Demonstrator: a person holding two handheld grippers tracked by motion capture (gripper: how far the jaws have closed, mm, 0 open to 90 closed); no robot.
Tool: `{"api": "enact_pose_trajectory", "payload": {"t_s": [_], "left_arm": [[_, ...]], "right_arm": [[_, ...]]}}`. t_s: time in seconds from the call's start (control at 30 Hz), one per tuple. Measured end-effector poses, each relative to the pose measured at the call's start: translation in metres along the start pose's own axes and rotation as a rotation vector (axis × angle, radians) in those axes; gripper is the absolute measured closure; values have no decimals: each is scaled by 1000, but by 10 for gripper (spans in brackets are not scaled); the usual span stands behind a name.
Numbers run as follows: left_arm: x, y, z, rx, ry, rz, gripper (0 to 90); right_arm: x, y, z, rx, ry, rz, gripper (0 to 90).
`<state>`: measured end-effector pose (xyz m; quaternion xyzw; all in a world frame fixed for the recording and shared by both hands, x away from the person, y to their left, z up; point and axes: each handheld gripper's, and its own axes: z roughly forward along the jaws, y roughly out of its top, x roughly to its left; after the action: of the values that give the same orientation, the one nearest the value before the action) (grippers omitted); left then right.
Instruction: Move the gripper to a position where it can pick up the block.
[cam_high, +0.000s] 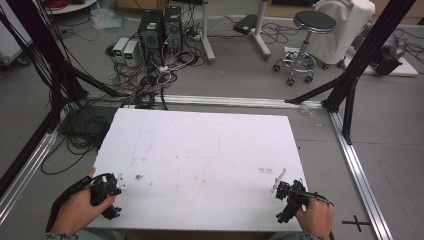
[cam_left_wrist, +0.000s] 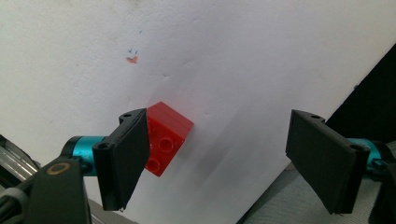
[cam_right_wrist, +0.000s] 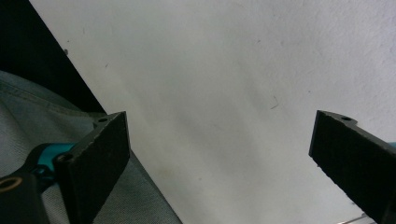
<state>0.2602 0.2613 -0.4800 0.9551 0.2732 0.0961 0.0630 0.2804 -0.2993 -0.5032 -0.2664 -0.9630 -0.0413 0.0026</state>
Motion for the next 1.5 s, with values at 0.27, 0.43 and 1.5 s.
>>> {"api": "enact_pose_trajectory", "payload": {"t_s": [0.27,0.43,1.5], "left_arm": [[0,0,-2,-9,0,2,220],[0,0,-1,-7,-8,0,220],[2,-8,-9,-47,-21,71,220]], "right_arm": [[1,1,-1,-3,-3,-1,46],[1,1,0,1,2,-3,46],[3,2,0,-5,1,-6,46]]}}
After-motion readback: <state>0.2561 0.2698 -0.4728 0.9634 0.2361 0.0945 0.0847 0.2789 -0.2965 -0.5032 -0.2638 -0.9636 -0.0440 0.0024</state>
